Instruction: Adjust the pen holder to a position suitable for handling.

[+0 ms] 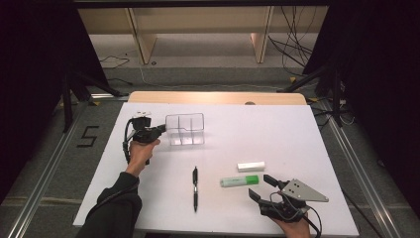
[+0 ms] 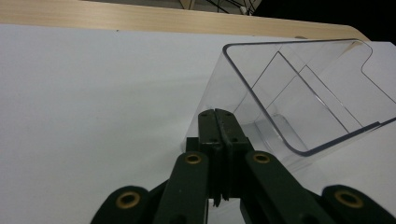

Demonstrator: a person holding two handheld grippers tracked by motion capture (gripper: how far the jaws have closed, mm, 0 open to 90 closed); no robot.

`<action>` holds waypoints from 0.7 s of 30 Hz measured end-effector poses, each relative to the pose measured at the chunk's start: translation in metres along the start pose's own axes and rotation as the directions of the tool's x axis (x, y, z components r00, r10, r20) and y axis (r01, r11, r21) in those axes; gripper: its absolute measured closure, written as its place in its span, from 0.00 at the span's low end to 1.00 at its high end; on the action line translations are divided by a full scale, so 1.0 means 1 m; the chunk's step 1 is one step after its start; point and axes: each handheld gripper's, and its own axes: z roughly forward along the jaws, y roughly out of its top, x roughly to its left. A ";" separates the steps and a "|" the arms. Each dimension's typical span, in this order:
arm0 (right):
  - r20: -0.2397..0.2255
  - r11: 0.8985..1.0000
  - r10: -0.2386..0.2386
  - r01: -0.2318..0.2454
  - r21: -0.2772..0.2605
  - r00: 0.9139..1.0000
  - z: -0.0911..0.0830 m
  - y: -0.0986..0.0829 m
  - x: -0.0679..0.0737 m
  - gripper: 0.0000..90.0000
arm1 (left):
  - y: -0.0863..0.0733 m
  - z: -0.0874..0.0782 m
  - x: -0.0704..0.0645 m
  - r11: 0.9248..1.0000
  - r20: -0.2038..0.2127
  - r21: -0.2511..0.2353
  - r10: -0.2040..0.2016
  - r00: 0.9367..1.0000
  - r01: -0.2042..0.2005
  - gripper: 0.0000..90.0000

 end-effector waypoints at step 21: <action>-0.004 1.000 -0.001 0.001 -0.002 1.000 0.000 0.000 0.001 0.33 | 0.003 0.023 -0.044 0.999 0.067 0.019 0.047 0.997 -0.048 0.99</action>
